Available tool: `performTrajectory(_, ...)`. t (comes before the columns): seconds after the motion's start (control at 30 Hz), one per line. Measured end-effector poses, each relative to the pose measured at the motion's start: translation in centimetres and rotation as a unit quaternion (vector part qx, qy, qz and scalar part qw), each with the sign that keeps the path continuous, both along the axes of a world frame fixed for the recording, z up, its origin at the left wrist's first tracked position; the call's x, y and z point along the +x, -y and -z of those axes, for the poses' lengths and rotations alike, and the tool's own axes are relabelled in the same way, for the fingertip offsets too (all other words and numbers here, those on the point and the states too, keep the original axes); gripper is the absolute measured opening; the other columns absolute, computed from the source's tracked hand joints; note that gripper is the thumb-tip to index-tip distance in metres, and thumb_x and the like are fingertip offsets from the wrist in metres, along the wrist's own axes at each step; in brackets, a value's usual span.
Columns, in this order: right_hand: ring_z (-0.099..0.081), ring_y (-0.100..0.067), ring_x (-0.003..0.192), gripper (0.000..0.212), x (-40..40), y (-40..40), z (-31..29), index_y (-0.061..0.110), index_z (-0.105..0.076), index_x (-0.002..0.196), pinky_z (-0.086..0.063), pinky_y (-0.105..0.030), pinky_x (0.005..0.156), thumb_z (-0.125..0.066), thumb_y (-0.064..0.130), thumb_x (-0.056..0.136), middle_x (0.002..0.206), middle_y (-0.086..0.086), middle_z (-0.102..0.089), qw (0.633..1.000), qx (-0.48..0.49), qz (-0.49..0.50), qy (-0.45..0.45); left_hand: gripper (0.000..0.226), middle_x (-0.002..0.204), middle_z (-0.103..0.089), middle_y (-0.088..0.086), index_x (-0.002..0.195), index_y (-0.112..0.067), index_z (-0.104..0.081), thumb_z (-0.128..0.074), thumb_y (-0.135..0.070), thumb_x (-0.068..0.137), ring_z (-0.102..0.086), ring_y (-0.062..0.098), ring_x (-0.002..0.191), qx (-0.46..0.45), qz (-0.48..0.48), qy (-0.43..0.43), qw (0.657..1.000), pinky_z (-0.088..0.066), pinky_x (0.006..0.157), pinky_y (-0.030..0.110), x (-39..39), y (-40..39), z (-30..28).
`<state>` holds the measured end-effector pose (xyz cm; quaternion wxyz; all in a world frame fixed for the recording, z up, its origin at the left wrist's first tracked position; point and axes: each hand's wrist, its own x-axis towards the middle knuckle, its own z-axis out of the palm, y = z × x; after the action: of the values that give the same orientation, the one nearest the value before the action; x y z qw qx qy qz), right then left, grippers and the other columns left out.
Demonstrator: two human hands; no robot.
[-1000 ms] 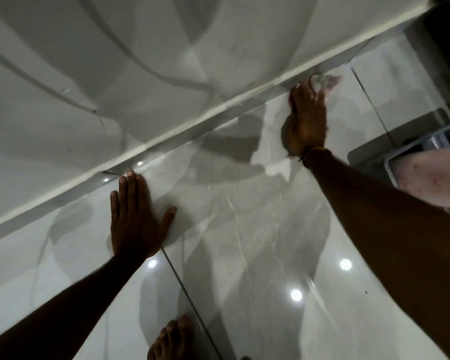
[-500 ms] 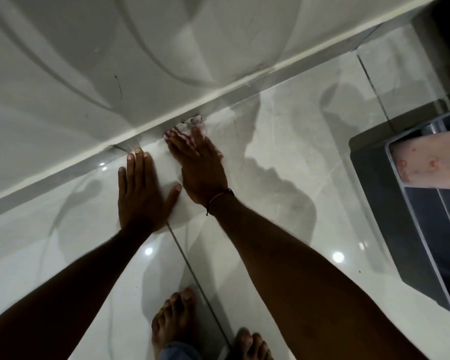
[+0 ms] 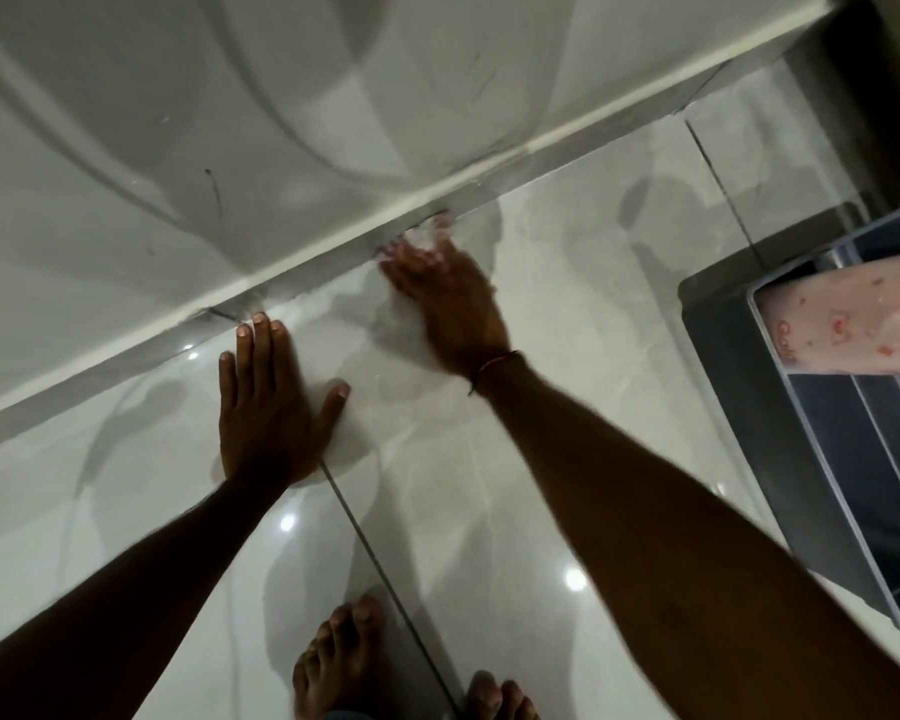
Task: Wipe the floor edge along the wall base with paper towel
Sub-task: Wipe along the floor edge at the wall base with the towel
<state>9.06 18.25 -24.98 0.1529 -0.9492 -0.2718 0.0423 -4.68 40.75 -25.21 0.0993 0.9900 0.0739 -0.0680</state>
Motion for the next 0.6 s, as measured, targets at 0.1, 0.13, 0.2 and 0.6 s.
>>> performTrajectory(0.1,-0.031,-0.032,0.163,0.077,3.9,7.0,0.5,0.040,-0.019,0.168,-0.027,-0.054,0.131,-0.037,0.012,0.098,0.174,0.003,-0.035,0.998,-0.032,0.042,-0.029,0.098,0.176,-0.012,0.021,0.166,-0.001,-0.013,-0.040,-0.067,0.100,-0.006,0.035,0.165,0.003,-0.002,-0.004,1.000,-0.007,0.133,0.051,-0.1,0.1,0.0)
performTrajectory(0.13,-0.035,-0.035,0.161,0.078,5.4,9.0,0.8,0.041,-0.030,0.165,-0.028,-0.057,0.131,-0.037,0.007,0.095,0.172,0.001,-0.041,0.997,-0.013,0.067,-0.029,0.098,0.176,-0.012,0.020,0.167,-0.001,-0.012,-0.040,-0.068,0.100,-0.006,0.034,0.165,0.003,-0.004,-0.006,1.000,-0.006,0.133,0.051,-0.2,0.1,0.0)
performTrajectory(0.2,-0.044,-0.033,0.156,0.086,7.7,12.0,0.5,0.051,-0.036,0.159,-0.027,-0.062,0.131,-0.033,-0.002,0.091,0.164,-0.006,-0.052,0.995,0.040,0.077,-0.037,0.099,0.176,-0.011,0.020,0.167,-0.001,-0.011,-0.039,-0.069,0.099,-0.005,0.033,0.165,0.003,-0.008,-0.008,1.000,-0.005,0.133,0.050,-0.1,0.2,0.2)
performTrajectory(0.6,-0.040,0.022,0.117,0.053,17.7,24.9,1.2,0.047,-0.041,0.123,-0.019,-0.017,0.122,-0.054,0.002,0.098,0.117,0.030,-0.044,0.967,0.069,0.246,-0.009,0.104,0.178,-0.005,0.014,0.169,-0.007,-0.006,-0.032,-0.075,0.095,0.001,0.029,0.166,0.014,-0.019,-0.027,0.999,-0.003,0.133,0.048,-0.2,0.2,0.7)
